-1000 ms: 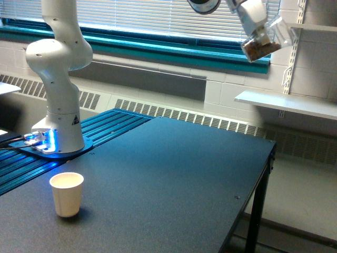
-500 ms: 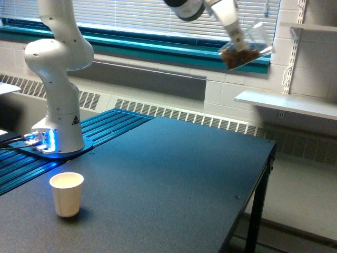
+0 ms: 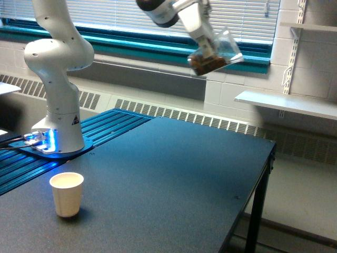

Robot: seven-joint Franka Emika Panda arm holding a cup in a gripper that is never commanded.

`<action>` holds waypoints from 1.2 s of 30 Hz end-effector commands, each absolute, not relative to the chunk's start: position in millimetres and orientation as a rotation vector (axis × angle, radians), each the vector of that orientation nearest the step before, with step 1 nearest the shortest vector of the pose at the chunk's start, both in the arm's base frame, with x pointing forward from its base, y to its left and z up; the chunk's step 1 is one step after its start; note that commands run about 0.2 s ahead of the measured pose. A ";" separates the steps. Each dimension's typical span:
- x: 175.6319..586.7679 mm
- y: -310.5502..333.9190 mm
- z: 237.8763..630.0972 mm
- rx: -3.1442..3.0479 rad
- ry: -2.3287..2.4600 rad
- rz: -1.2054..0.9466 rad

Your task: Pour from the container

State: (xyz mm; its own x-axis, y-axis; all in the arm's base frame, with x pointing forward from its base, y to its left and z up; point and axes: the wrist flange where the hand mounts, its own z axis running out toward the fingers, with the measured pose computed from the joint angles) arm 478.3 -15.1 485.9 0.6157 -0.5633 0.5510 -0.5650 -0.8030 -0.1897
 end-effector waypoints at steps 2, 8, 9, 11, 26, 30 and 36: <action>449.1 -47.9 469.3 2.741 -1.170 0.935; 427.2 -81.2 451.7 2.672 -1.249 0.894; 424.5 -85.9 449.7 2.663 -1.259 0.889; 419.3 -93.8 446.0 2.649 -1.283 0.884; 386.3 -115.3 416.9 2.629 -1.380 0.829; 373.6 -114.8 406.7 2.631 -1.395 0.804; 353.9 -130.8 398.5 2.595 -1.452 0.771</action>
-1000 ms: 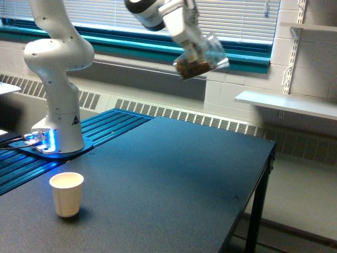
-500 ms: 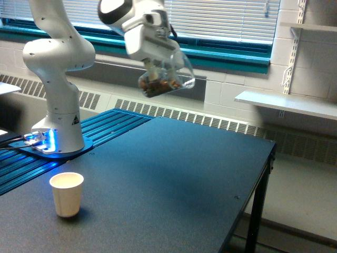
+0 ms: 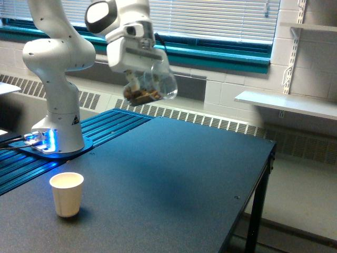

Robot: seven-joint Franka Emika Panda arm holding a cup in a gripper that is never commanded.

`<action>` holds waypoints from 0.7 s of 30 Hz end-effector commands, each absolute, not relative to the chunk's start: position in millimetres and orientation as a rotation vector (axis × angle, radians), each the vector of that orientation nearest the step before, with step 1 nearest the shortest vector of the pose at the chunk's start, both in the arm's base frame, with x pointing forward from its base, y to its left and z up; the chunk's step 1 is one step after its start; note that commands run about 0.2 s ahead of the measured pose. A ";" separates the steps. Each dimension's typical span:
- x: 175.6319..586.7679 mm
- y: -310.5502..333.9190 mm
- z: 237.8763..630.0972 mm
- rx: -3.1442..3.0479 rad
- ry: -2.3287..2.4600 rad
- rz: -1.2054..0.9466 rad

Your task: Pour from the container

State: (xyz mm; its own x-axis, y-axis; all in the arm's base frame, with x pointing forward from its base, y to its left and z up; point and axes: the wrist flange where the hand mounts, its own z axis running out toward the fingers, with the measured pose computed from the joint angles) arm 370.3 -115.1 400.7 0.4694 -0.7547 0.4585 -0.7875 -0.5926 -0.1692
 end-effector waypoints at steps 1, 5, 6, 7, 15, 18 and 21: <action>351.1 -134.7 398.0 2.587 -1.463 0.767; 340.8 -149.7 395.6 2.554 -1.500 0.751; 338.7 -152.9 395.3 2.547 -1.509 0.749; 336.4 -156.3 394.4 2.541 -1.518 0.743; 320.5 -175.4 380.7 2.509 -1.596 0.684; 315.5 -181.6 375.8 2.500 -1.629 0.666; 309.5 -189.2 369.3 2.485 -1.663 0.643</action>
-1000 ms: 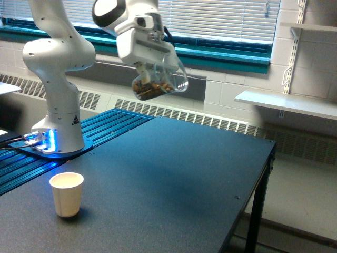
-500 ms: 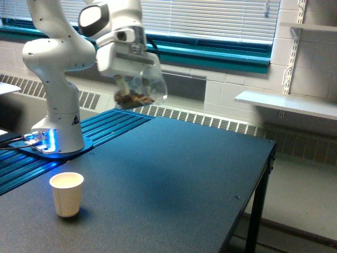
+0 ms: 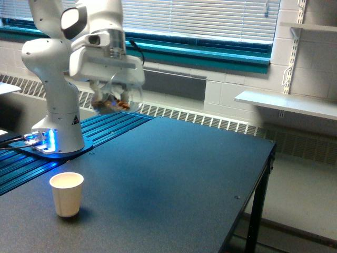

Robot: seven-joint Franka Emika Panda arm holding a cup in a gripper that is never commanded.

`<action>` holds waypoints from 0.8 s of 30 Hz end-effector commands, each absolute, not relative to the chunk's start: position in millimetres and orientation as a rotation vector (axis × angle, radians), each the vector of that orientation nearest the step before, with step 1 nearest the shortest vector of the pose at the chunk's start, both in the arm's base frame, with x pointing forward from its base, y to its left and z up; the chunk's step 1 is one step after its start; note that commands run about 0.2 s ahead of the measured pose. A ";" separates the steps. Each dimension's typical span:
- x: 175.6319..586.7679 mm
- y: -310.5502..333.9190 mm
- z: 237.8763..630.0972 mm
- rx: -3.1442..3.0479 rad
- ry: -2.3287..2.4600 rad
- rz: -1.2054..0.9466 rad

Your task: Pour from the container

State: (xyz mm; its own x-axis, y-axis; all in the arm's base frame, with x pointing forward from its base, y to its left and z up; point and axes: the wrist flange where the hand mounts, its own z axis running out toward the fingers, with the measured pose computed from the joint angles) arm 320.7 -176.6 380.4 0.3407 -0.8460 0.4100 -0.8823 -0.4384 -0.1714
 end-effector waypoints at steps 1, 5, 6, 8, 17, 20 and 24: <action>307.4 -191.3 366.3 2.482 -1.672 0.634; 301.2 -198.5 357.3 2.467 -1.708 0.613; 299.6 -199.9 355.1 2.464 -1.715 0.609; 296.7 -202.9 351.6 2.458 -1.732 0.602; 278.7 -221.7 339.2 2.405 -1.802 0.576; 273.6 -223.9 335.1 2.394 -1.825 0.571; 265.6 -225.6 328.9 2.379 -1.862 0.556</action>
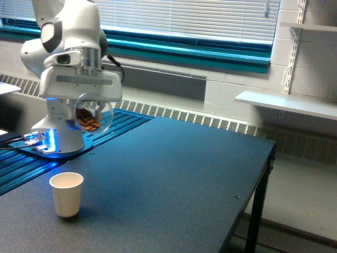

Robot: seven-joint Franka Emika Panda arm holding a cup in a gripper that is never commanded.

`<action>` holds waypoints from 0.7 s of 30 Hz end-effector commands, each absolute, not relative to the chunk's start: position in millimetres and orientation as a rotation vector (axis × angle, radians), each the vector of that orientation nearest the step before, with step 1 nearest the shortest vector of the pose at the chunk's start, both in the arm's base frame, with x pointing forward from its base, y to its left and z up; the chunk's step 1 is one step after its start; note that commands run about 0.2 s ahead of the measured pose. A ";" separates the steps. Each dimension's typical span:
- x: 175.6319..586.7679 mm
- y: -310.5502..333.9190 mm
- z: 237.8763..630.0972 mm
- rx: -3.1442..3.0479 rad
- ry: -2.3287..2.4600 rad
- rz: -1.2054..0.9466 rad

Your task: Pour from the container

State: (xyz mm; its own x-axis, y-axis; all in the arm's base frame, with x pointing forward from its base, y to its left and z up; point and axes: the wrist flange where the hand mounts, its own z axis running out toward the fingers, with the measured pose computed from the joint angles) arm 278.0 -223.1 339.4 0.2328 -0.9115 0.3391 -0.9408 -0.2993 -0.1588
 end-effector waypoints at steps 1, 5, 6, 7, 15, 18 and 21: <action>263.5 -226.2 327.5 2.374 -1.872 0.553; 256.1 -226.7 321.8 2.361 -1.910 0.544; 254.2 -227.2 320.7 2.356 -1.921 0.542; 251.3 -228.0 318.7 2.349 -1.932 0.534; 236.4 -226.0 302.7 2.330 -1.990 0.483; 234.8 -227.1 299.4 2.327 -1.999 0.470; 234.2 -227.4 295.7 2.327 -2.006 0.459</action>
